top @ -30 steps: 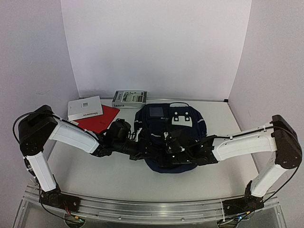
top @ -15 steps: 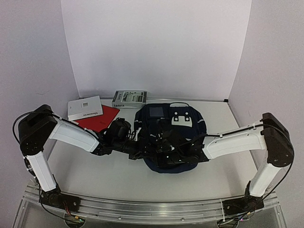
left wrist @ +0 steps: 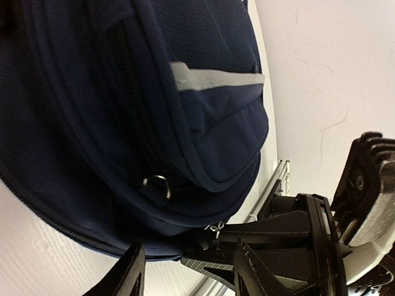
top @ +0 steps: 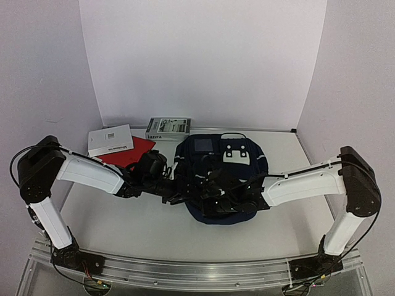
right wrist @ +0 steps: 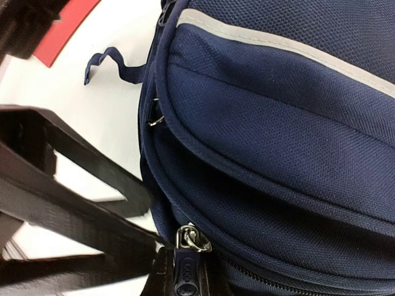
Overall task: Pack the student bag
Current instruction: Zip the student bag at the center of the board.
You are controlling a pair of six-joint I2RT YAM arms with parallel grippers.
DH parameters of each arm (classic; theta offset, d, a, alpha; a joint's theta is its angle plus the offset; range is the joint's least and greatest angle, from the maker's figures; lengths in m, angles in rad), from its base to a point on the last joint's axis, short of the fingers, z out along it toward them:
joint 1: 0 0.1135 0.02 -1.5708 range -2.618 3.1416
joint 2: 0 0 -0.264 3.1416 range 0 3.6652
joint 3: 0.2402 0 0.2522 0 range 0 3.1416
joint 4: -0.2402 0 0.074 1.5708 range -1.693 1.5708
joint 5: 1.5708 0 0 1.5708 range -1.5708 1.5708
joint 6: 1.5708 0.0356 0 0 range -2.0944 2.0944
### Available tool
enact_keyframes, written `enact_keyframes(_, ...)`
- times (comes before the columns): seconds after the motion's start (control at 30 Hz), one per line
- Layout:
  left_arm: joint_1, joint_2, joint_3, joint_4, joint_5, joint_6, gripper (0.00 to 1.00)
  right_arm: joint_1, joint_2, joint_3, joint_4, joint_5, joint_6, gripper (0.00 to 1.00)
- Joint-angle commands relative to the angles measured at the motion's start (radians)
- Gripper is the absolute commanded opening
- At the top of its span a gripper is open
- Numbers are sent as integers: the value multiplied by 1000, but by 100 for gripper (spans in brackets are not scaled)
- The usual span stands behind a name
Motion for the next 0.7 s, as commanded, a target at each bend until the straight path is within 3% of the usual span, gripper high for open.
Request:
enact_keyframes(0.0,33,-77,40,-138,-103,50,56,-15,-51,-13,-1,55,55,0)
enact_keyframes(0.2,44,-24,113,-185,-127,82,64,-15,-51,-19,37,10,54,0)
enact_keyframes(0.37,49,39,172,-164,-101,72,58,-16,-50,-22,58,-15,55,0)
enact_keyframes(0.47,49,77,202,-171,-91,63,48,-15,-58,-27,63,-15,61,0)
enact_keyframes(0.67,49,149,241,-193,-75,25,53,-16,-67,-30,66,-17,71,0)
